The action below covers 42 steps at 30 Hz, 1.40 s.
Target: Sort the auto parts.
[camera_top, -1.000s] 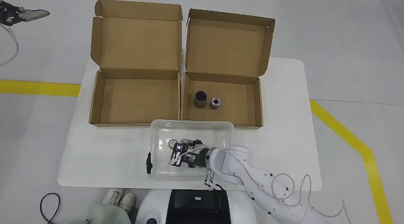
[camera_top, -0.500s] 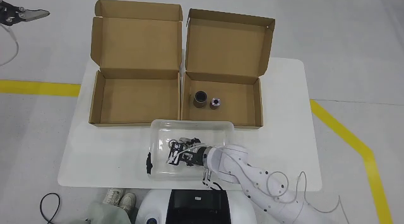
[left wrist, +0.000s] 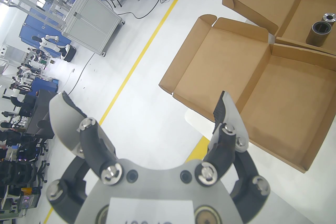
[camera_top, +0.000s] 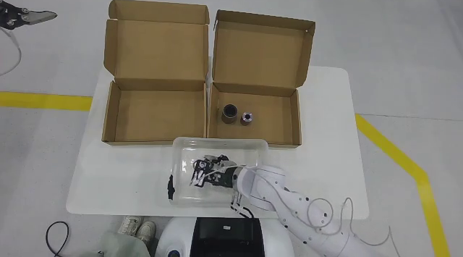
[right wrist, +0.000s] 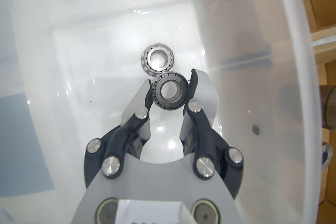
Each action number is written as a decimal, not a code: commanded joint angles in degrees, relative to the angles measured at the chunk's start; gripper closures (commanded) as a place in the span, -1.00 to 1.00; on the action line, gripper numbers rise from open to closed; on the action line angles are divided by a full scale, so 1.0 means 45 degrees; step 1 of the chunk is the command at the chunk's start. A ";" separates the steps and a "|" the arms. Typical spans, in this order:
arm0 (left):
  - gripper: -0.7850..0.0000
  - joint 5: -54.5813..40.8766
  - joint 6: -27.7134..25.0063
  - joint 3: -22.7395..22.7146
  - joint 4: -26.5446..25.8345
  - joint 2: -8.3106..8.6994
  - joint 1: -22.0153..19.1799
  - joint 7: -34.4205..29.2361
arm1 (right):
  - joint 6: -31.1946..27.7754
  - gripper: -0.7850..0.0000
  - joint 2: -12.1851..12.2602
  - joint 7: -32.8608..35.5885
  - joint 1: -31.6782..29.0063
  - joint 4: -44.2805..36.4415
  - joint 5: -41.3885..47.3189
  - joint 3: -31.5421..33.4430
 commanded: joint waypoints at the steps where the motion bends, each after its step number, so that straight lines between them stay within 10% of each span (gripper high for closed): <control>1: -1.00 0.0000 0.0000 0.0000 0.0000 0.0000 0.0000 0.0000 | -0.0010 1.00 0.0095 -0.0542 -0.0233 -0.0233 0.0057 0.0286; 20: -1.00 0.0000 0.0000 0.0000 0.0000 0.0000 0.0000 0.0000 | -0.1825 1.00 0.0604 -0.5790 -0.0394 -0.2505 0.1156 0.2346; 42: -1.00 0.0000 0.0000 0.0000 0.0000 0.0000 0.0000 0.0000 | -0.1393 1.00 0.0011 -0.5203 0.3634 -0.3257 0.2153 0.2825</control>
